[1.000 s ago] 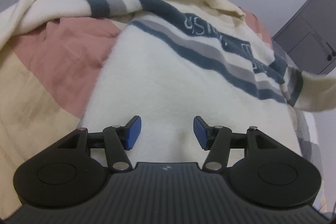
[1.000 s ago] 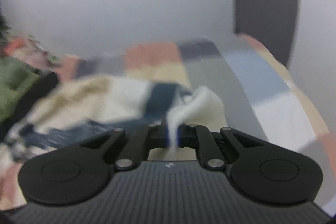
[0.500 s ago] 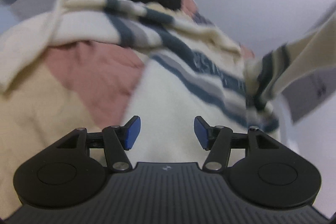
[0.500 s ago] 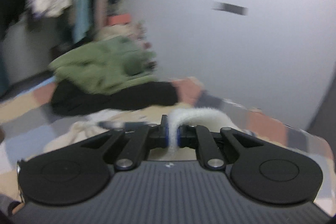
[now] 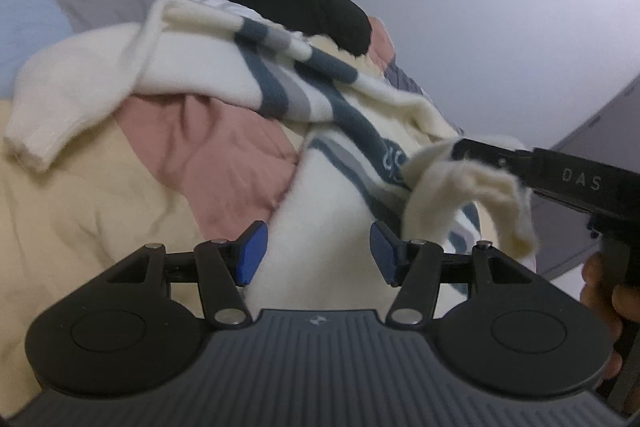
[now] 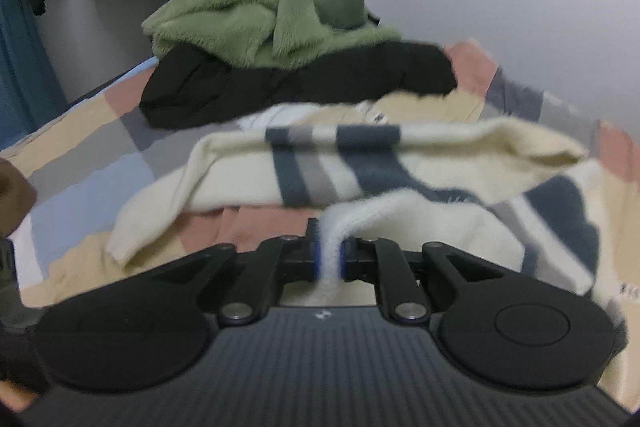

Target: Fold large clothes

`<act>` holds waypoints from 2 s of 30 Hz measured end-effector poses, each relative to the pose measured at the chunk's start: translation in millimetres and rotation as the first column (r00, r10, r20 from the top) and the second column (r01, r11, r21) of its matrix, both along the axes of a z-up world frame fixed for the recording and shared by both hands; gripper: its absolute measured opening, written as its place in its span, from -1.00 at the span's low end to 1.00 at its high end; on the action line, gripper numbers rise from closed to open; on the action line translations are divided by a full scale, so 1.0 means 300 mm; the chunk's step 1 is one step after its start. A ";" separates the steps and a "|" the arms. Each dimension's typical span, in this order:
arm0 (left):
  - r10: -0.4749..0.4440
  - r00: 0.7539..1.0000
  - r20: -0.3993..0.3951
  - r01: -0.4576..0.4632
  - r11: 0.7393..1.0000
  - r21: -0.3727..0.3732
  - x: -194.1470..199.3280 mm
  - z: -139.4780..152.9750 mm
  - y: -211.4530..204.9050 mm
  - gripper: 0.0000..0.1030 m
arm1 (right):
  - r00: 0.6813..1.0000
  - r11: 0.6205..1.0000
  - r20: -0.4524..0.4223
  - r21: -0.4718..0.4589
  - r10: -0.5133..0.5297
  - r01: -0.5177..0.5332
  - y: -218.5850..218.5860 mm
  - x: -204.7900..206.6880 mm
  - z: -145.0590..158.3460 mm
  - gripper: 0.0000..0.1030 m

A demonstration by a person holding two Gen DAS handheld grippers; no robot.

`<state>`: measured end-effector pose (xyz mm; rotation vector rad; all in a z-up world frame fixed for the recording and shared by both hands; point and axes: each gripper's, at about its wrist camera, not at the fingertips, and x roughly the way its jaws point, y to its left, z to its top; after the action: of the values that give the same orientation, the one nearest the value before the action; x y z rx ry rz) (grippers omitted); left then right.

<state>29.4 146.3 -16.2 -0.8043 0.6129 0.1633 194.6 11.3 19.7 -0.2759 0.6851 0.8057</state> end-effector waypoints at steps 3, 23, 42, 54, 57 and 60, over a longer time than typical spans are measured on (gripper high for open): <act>-0.024 1.000 0.000 0.024 1.000 0.011 0.001 -0.001 -0.022 0.22 | 1.000 0.999 -0.018 0.035 -0.019 0.020 -0.056 0.025 -0.001 -0.11; -0.073 0.992 0.100 0.059 0.988 0.143 0.104 0.045 -0.119 0.23 | 0.907 0.907 0.042 -0.008 -0.420 0.421 -0.537 0.542 -0.272 0.29; -0.136 0.984 0.112 0.117 0.980 0.164 0.277 -0.065 -0.115 0.23 | 0.902 0.919 0.183 0.026 -0.391 0.393 -0.559 0.639 -0.386 -0.78; -0.226 0.971 0.085 0.206 0.959 0.196 0.344 -0.107 -0.188 0.23 | 0.640 0.648 0.124 0.040 -0.759 0.761 -1.009 0.865 -0.468 -0.94; -0.241 0.969 0.054 0.225 0.951 0.211 0.372 -0.127 -0.211 0.23 | 0.609 0.604 -0.022 0.102 -0.793 0.791 -1.108 0.871 -0.532 -0.94; -0.251 0.967 0.035 0.236 0.944 0.231 0.392 -0.138 -0.228 0.23 | 0.636 0.627 -0.013 0.147 -0.772 0.765 -1.127 0.830 -0.526 -0.88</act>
<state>147.1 77.8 -57.7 -0.5070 0.6156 -0.0204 443.7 -326.8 -138.0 0.1426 0.6126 0.0017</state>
